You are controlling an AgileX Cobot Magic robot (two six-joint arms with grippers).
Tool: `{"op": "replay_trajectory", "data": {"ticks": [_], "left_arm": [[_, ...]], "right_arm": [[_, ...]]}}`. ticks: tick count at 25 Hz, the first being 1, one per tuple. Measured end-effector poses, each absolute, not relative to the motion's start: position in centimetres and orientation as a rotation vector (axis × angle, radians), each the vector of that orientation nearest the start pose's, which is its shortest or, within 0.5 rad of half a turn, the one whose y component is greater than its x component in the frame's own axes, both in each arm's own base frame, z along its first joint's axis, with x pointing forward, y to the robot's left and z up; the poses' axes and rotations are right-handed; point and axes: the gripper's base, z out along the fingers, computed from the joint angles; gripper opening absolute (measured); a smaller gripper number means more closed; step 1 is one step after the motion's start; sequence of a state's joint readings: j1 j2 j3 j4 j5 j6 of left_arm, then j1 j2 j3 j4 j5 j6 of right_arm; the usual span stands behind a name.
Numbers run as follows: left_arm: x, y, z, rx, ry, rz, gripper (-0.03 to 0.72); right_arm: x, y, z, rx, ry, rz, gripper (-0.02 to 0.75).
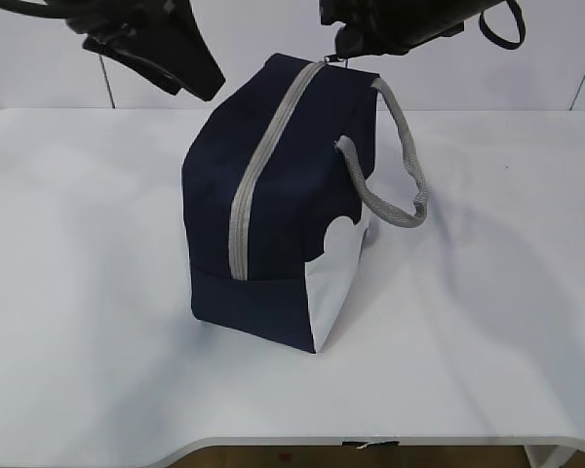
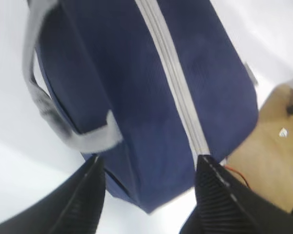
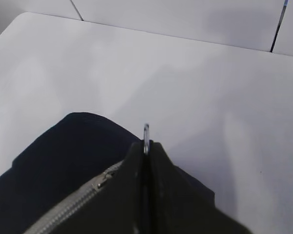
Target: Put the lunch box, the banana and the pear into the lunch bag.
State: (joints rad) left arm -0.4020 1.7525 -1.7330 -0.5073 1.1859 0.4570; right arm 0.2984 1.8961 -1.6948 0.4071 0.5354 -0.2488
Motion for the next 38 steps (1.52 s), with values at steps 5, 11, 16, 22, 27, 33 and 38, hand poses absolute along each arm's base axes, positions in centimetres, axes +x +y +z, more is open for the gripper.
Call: {"op": "replay_trajectory", "data": {"ticks": [5, 11, 16, 22, 27, 33, 38], "left_arm": [[35.4, -19.5, 35.0, 0.927, 2.386, -0.684, 0.445], [37.5, -20.7, 33.6, 0.897, 2.382, -0.724, 0.445], [38.4, -21.3, 31.5, 0.886, 2.431, -0.773, 0.354], [38.5, -21.4, 31.4, 0.899, 2.438, -0.778, 0.033], [38.2, -21.3, 32.3, 0.954, 2.444, -0.769, 0.003], [38.1, -21.0, 32.3, 0.990, 2.463, -0.732, 0.001], [38.1, -20.8, 32.2, 1.004, 2.473, -0.696, 0.001]], "right_arm": [[42.6, 15.0, 32.0, -0.330, 2.180, 0.449, 0.006], [42.6, 15.0, 32.0, -0.330, 2.180, 0.449, 0.006], [42.6, 15.0, 32.0, -0.328, 2.180, 0.448, 0.006], [42.6, 15.0, 32.0, -0.362, 2.172, 0.430, 0.006], [43.0, 14.8, 32.2, -0.368, 2.122, 0.392, 0.006], [44.4, 14.7, 29.8, -0.384, 2.140, 0.334, 0.006], [45.2, 14.7, 27.8, -0.380, 2.182, 0.328, 0.006]]}}
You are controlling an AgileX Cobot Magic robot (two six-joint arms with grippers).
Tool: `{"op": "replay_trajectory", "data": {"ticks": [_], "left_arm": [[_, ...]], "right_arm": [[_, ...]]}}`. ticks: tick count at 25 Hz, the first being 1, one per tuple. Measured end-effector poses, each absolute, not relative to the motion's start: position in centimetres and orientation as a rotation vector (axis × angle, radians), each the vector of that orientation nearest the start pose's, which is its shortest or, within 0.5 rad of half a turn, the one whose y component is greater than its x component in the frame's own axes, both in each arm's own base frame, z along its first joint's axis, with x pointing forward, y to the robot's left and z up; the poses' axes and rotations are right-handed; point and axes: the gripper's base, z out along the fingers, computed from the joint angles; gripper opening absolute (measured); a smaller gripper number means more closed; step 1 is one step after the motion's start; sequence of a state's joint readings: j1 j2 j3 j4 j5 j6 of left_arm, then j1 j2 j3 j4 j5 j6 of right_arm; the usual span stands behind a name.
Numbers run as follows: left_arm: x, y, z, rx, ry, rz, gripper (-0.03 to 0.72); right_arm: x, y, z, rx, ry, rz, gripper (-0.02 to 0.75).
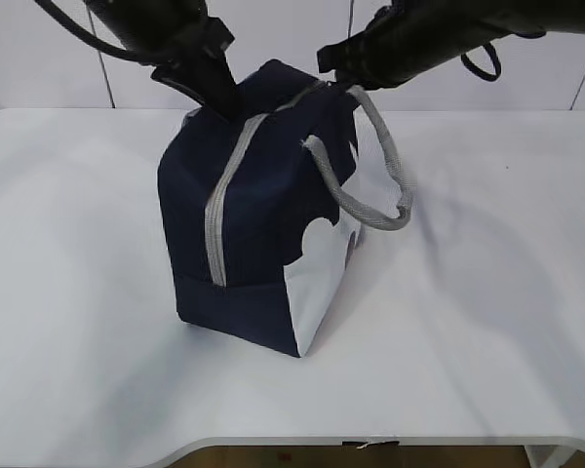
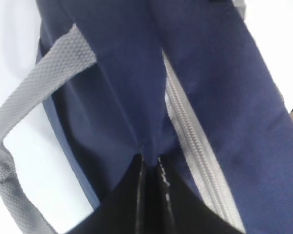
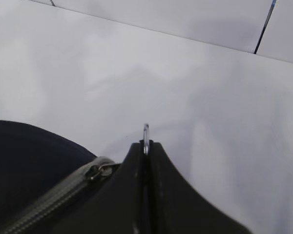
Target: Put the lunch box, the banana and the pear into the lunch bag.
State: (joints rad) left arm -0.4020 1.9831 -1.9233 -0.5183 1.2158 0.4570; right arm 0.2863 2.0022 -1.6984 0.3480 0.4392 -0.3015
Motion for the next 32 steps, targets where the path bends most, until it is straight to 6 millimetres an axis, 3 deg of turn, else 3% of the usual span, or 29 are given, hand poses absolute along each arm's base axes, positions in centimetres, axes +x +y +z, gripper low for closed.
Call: {"op": "replay_trajectory", "data": {"ticks": [4, 7, 15, 22, 27, 32], "left_arm": [[38.2, -20.7, 32.1, 1.008, 2.475, -0.680, 0.001], [38.2, -20.6, 32.0, 1.018, 2.483, -0.654, 0.000], [38.3, -20.1, 31.9, 1.056, 2.492, -0.555, 0.000], [38.2, -20.3, 32.1, 1.046, 2.484, -0.610, 0.000], [38.3, -20.4, 32.2, 1.037, 2.472, -0.611, 0.000], [38.3, -20.4, 32.3, 1.035, 2.468, -0.611, 0.000]], "right_arm": [[45.7, 15.0, 25.9, -0.336, 2.236, 0.369, 0.006], [45.6, 15.3, 25.8, -0.296, 2.279, 0.448, 0.006], [45.3, 16.1, 29.9, -0.291, 2.267, 0.614, 0.006], [46.2, 15.3, 31.0, -0.349, 2.181, 0.452, 0.006], [47.2, 14.9, 29.5, -0.382, 2.172, 0.351, 0.006], [49.0, 14.2, 25.7, -0.315, 2.223, 0.363, 0.006]]}}
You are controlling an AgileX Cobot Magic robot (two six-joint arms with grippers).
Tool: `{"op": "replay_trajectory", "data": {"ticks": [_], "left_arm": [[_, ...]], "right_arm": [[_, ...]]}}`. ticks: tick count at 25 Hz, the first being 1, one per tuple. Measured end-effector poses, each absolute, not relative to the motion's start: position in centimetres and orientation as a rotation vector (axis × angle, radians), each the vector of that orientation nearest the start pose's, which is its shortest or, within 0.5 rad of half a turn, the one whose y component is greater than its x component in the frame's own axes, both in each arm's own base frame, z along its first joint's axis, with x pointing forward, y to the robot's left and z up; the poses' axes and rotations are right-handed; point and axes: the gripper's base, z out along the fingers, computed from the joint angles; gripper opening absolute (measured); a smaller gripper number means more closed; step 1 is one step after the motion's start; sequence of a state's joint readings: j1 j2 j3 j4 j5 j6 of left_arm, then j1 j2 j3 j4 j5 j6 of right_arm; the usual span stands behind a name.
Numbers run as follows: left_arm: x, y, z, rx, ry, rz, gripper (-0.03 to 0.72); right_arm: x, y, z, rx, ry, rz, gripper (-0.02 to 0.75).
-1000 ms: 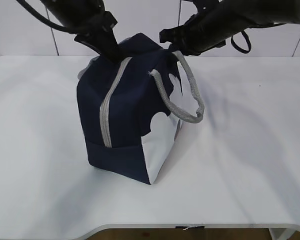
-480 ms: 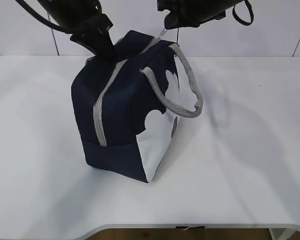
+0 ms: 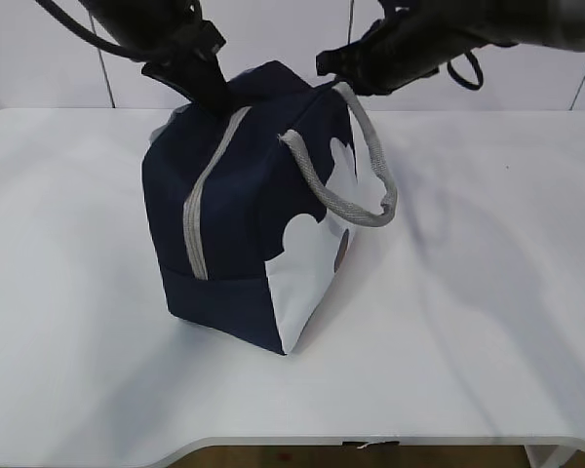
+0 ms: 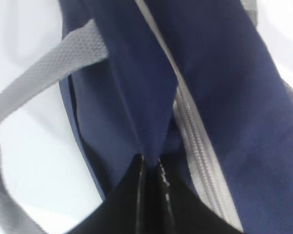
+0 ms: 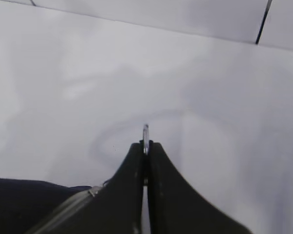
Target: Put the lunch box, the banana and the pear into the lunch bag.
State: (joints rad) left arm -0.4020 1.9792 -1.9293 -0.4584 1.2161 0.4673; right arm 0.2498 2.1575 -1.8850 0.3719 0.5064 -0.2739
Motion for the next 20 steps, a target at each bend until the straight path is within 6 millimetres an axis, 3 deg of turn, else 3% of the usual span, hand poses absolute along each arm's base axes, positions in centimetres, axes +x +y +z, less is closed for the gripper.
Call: {"op": "replay_trajectory", "data": {"ticks": [4, 6, 12, 15, 20], "left_arm": [[38.3, -20.4, 32.3, 1.031, 2.471, -0.612, 0.000], [38.3, -20.4, 32.3, 1.028, 2.472, -0.612, 0.000], [38.1, -20.3, 32.4, 1.031, 2.479, -0.616, -0.001], [38.0, -20.3, 32.5, 1.032, 2.479, -0.616, -0.001], [38.1, -20.3, 32.5, 1.023, 2.476, -0.616, -0.001]], "right_arm": [[49.8, 13.7, 22.4, -0.237, 2.317, 0.443, 0.006], [49.7, 13.5, 21.6, -0.214, 2.364, 0.484, 0.006], [49.4, 13.5, 22.6, -0.222, 2.374, 0.516, 0.006], [49.6, 13.2, 23.0, -0.271, 2.357, 0.453, 0.006], [50.0, 12.7, 21.7, -0.273, 2.399, 0.430, 0.006]]}}
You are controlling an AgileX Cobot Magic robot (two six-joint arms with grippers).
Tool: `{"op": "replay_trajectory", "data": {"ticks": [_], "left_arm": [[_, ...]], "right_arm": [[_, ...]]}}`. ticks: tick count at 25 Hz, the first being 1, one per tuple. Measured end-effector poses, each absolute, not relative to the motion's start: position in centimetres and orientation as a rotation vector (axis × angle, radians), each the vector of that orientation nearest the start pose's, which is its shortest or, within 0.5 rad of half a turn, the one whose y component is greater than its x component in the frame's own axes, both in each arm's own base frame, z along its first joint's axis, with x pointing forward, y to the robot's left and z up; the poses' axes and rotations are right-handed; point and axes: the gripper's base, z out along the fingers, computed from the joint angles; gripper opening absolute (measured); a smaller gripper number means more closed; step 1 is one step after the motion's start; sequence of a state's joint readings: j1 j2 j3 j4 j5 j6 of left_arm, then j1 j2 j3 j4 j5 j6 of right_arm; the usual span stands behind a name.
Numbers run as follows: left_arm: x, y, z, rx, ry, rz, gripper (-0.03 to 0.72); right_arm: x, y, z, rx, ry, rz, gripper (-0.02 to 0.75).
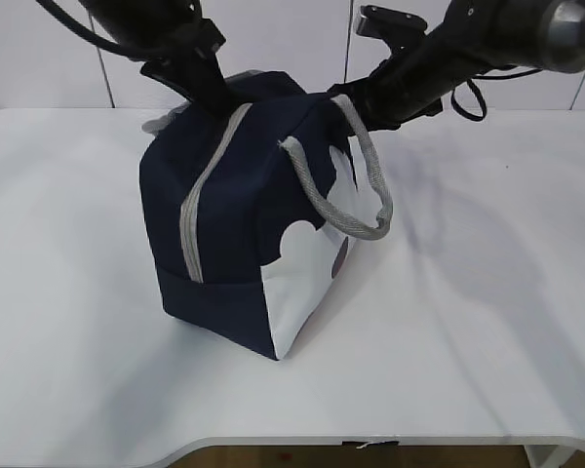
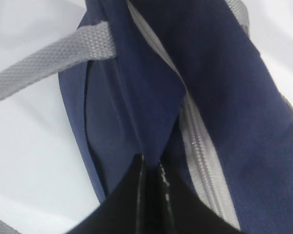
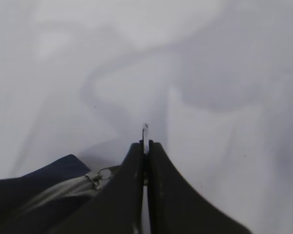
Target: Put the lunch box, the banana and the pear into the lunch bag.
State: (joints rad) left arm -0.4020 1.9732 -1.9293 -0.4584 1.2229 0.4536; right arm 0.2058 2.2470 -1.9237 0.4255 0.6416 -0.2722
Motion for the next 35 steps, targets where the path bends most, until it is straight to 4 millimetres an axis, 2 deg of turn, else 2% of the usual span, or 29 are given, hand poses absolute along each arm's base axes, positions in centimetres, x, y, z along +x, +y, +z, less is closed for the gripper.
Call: {"op": "replay_trajectory", "data": {"ticks": [7, 9, 14, 16, 18, 20, 23, 27, 32, 35], "left_arm": [[38.1, -20.3, 32.5, 1.008, 2.487, -0.620, 0.000], [38.1, -20.3, 32.5, 0.995, 2.498, -0.616, 0.001], [38.2, -19.9, 32.3, 0.958, 2.531, -0.569, 0.061], [38.3, -19.8, 32.3, 0.924, 2.554, -0.547, 0.123], [38.4, -19.6, 32.2, 0.886, 2.578, -0.523, 0.225], [38.4, -19.5, 32.1, 0.863, 2.592, -0.507, 0.337], [38.5, -19.4, 32.1, 0.827, 2.610, -0.501, 0.410], [38.2, -19.1, 32.7, 0.790, 2.619, -0.474, 0.430], [37.5, -18.5, 34.1, 0.724, 2.620, -0.442, 0.430], [36.7, -18.1, 35.8, 0.708, 2.587, -0.440, 0.430]], "right_arm": [[50.1, 12.5, 24.4, -0.331, 2.392, 0.425, 0.022], [50.1, 12.5, 25.3, -0.338, 2.381, 0.427, 0.083], [50.0, 12.3, 27.6, -0.365, 2.358, 0.427, 0.323], [49.5, 12.2, 29.1, -0.389, 2.354, 0.419, 0.388], [48.7, 12.0, 30.6, -0.425, 2.363, 0.398, 0.421], [47.6, 11.7, 32.0, -0.482, 2.414, 0.372, 0.432], [46.1, 11.0, 34.0, -0.524, 2.495, 0.296, 0.438], [45.1, 10.0, 36.5, -0.454, 2.488, 0.191, 0.440], [43.0, 9.5, 39.7, -0.378, 2.442, 0.198, 0.440], [41.3, 9.0, 40.3, -0.364, 2.465, 0.188, 0.440]]}}
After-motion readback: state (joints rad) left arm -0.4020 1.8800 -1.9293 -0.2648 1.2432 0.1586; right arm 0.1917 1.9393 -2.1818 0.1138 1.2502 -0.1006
